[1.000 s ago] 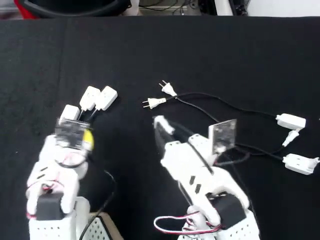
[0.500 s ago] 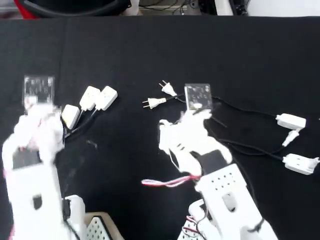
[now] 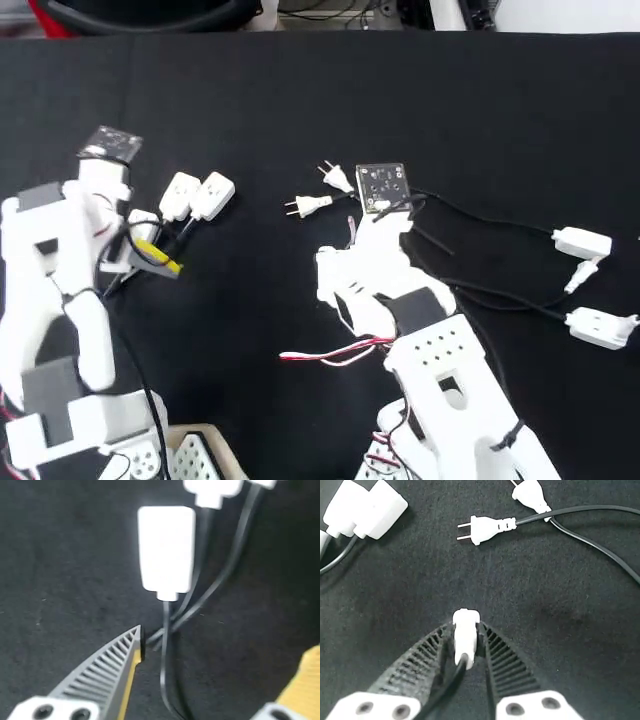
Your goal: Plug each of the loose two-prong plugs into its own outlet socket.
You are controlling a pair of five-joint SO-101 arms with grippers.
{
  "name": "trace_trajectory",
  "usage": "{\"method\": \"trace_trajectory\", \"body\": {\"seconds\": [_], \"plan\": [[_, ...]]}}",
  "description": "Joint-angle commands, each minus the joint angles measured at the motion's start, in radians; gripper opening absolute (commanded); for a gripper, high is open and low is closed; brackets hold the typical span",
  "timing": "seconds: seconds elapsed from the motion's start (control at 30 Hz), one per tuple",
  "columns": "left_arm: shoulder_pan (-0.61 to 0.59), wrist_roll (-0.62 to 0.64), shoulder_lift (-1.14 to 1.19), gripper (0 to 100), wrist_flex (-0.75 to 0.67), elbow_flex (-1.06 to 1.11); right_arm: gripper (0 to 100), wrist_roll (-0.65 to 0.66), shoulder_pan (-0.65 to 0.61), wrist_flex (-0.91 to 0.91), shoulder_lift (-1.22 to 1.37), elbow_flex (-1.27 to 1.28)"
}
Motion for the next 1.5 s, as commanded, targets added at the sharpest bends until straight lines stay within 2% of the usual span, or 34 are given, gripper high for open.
{"method": "trace_trajectory", "body": {"seconds": [0.0, 0.1, 0.27, 0.37, 0.53, 0.7, 0.93, 1.2, 1.47], "plan": [[-0.061, -0.011, 0.043, 43, 0.009, -0.163, 1.3, 0.021, 0.018, -0.02, 0.002, -0.059], [-0.084, -0.012, 0.063, 36, 0.008, -0.219, 1.3, 0.028, 0.018, -0.02, 0.002, -0.059], [-0.039, -0.014, 0.155, 28, -0.06, -0.262, 1.3, 0.028, 0.018, -0.02, 0.001, -0.058], [0.001, -0.084, 0.209, 25, -0.058, -0.28, 1.3, 0.028, 0.029, -0.02, 0.001, -0.058], [0.007, -0.14, 0.238, 28, -0.055, -0.306, 1.3, 0.044, 0.075, -0.035, -0.001, -0.061], [0.015, -0.176, 0.242, 28, 0.015, -0.34, 1.3, 0.046, 0.075, -0.041, 0.004, -0.058], [0.033, -0.176, 0.353, 28, -0.021, -0.348, 1.3, 0.046, 0.075, -0.041, 0.004, -0.058], [0.027, -0.17, 0.532, 28, -0.015, -0.498, 1.3, 0.048, 0.075, -0.041, 0.004, -0.056], [0.007, -0.169, 0.592, 27, -0.015, -0.549, 1.3, 0.048, 0.075, -0.052, 0.004, -0.054]]}}
